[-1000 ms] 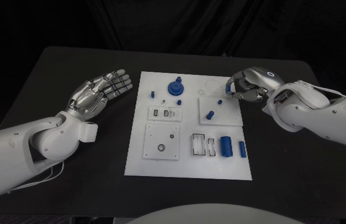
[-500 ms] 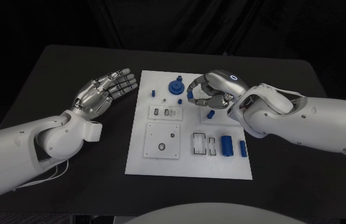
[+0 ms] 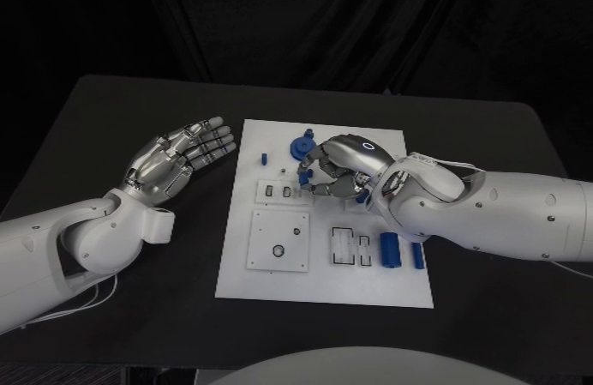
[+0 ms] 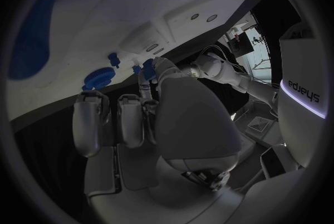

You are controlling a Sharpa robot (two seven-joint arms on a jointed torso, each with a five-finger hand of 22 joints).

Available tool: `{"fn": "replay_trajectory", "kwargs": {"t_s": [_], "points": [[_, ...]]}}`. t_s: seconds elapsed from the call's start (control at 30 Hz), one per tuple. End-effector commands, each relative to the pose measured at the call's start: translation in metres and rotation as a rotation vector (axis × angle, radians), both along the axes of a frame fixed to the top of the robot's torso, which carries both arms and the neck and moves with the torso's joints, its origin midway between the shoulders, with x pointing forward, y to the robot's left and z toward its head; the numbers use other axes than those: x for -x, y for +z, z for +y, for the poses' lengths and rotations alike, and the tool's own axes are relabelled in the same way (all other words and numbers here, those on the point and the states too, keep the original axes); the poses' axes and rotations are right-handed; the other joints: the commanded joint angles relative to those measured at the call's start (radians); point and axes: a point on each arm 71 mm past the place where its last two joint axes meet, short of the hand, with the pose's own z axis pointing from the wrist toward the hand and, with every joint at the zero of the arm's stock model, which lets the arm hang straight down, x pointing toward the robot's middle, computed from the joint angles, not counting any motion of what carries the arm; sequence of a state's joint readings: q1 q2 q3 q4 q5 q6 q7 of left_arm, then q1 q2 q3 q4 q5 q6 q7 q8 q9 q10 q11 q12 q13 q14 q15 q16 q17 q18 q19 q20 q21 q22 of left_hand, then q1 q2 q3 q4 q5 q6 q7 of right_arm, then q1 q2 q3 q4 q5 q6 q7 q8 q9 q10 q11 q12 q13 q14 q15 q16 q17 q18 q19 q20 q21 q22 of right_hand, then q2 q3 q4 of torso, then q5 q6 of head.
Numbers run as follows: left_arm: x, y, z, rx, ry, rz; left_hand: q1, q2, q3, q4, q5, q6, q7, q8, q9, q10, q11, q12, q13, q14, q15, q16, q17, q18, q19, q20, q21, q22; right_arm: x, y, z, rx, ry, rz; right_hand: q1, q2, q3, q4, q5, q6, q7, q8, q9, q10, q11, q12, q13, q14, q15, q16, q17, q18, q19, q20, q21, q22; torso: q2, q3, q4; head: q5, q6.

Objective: Assemble the parts on the task board

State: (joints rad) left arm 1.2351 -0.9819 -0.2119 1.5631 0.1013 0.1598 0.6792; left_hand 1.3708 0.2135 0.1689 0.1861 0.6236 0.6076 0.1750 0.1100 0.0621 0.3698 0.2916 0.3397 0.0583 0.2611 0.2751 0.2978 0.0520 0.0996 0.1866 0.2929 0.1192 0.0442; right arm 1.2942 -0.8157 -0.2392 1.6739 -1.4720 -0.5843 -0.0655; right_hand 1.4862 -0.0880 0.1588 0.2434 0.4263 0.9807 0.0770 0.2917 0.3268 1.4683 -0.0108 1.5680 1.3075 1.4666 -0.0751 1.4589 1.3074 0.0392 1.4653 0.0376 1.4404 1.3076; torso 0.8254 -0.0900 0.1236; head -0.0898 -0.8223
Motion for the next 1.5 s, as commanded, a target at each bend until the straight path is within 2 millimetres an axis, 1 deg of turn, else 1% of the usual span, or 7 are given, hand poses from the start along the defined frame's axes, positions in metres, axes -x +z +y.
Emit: {"fn": "replay_trajectory", "kwargs": {"t_s": [0.03,0.33,0.47,0.77,1.2,1.27,1.5], "points": [[0.002,0.012,0.004,0.117,0.051,-0.136,-0.002,-0.005,0.007,0.000,0.002,-0.004,0.015,0.002,0.001,-0.002,0.000,-0.004,0.001,0.001,0.005,0.006,0.002,-0.019,0.000,-0.001,0.000,-0.002,-0.002,-0.006,0.001,0.045,-0.025,0.035,0.003,-0.001,0.000,-0.010,0.001,-0.001,-0.004,0.019,0.029,0.102,0.005,0.003,0.263,0.069,0.003,-0.004,0.074,0.002,0.028,0.001,-0.003,0.175,-0.001,-0.0011,0.0013,-0.001,-0.003],[0.001,0.011,0.004,0.116,0.050,-0.135,-0.003,-0.005,0.009,0.000,0.002,-0.004,0.016,0.002,0.001,-0.002,0.000,-0.003,0.001,0.000,0.005,0.007,0.002,-0.019,0.000,-0.001,-0.001,-0.002,-0.003,-0.013,0.004,0.089,-0.031,0.068,0.000,-0.006,-0.002,-0.013,-0.004,-0.006,-0.002,0.019,0.030,0.102,0.006,0.003,0.263,0.068,0.003,-0.005,0.072,0.002,0.028,0.001,-0.003,0.175,-0.001,0.0010,-0.0026,0.005,-0.008],[0.001,0.011,0.004,0.115,0.049,-0.134,-0.003,-0.005,0.009,0.000,0.002,-0.004,0.016,0.002,0.001,-0.002,0.000,-0.003,0.001,0.000,0.005,0.007,0.002,-0.019,0.000,-0.001,-0.001,-0.002,-0.003,-0.015,0.005,0.103,-0.033,0.076,-0.002,-0.009,-0.003,-0.015,-0.004,-0.008,-0.001,0.018,0.030,0.102,0.007,0.003,0.263,0.069,0.004,-0.004,0.072,0.002,0.029,0.001,-0.003,0.176,-0.001,0.0008,0.0014,0.002,-0.009],[0.001,0.011,0.005,0.113,0.051,-0.132,-0.003,-0.005,0.009,0.000,0.002,-0.004,0.016,0.002,0.001,-0.002,0.000,-0.003,0.001,0.000,0.005,0.007,0.002,-0.019,0.000,-0.001,-0.001,-0.002,-0.003,-0.016,0.004,0.129,-0.040,0.075,-0.001,-0.013,-0.003,-0.021,-0.002,-0.012,0.000,0.017,0.031,0.102,0.008,0.003,0.263,0.069,0.004,-0.005,0.072,0.002,0.028,0.001,-0.005,0.175,0.000,-0.0001,-0.0005,0.003,-0.012],[0.002,0.011,0.007,0.110,0.058,-0.125,-0.003,-0.006,0.013,0.000,0.002,-0.002,0.018,0.003,0.001,-0.001,0.000,-0.002,0.001,0.001,0.005,0.008,0.002,-0.020,0.000,-0.001,0.000,-0.002,-0.004,-0.019,0.004,0.154,-0.043,0.090,-0.058,-0.044,-0.036,-0.018,-0.234,-0.097,0.026,-0.026,0.011,0.102,0.029,0.003,0.263,0.070,0.023,0.002,0.075,0.002,0.031,0.018,-0.008,0.177,0.000,0.0000,0.0005,0.005,-0.021],[0.002,0.011,0.007,0.109,0.059,-0.124,-0.003,-0.006,0.013,0.000,0.002,-0.002,0.018,0.003,0.001,-0.001,0.000,-0.002,0.001,0.001,0.005,0.008,0.002,-0.020,0.000,-0.001,0.000,-0.002,-0.004,-0.019,0.005,0.154,-0.041,0.090,-0.061,-0.045,-0.038,-0.015,-0.243,-0.100,0.026,-0.028,0.010,0.102,0.029,0.003,0.263,0.070,0.023,0.002,0.075,0.002,0.031,0.018,-0.008,0.177,0.000,0.0001,0.0007,0.005,-0.021],[0.002,0.011,0.008,0.108,0.061,-0.123,-0.003,-0.006,0.013,0.000,0.002,-0.002,0.018,0.003,0.001,-0.001,0.000,-0.002,0.001,0.001,0.005,0.008,0.002,-0.020,0.000,-0.001,0.000,-0.002,-0.004,-0.018,0.006,0.146,-0.031,0.081,-0.079,-0.073,-0.057,0.022,-0.344,-0.182,0.028,-0.069,-0.021,0.102,0.017,0.003,0.263,0.069,0.014,0.003,0.072,0.003,0.031,0.012,-0.011,0.178,0.000,-0.0001,-0.0003,0.007,-0.021]]}}
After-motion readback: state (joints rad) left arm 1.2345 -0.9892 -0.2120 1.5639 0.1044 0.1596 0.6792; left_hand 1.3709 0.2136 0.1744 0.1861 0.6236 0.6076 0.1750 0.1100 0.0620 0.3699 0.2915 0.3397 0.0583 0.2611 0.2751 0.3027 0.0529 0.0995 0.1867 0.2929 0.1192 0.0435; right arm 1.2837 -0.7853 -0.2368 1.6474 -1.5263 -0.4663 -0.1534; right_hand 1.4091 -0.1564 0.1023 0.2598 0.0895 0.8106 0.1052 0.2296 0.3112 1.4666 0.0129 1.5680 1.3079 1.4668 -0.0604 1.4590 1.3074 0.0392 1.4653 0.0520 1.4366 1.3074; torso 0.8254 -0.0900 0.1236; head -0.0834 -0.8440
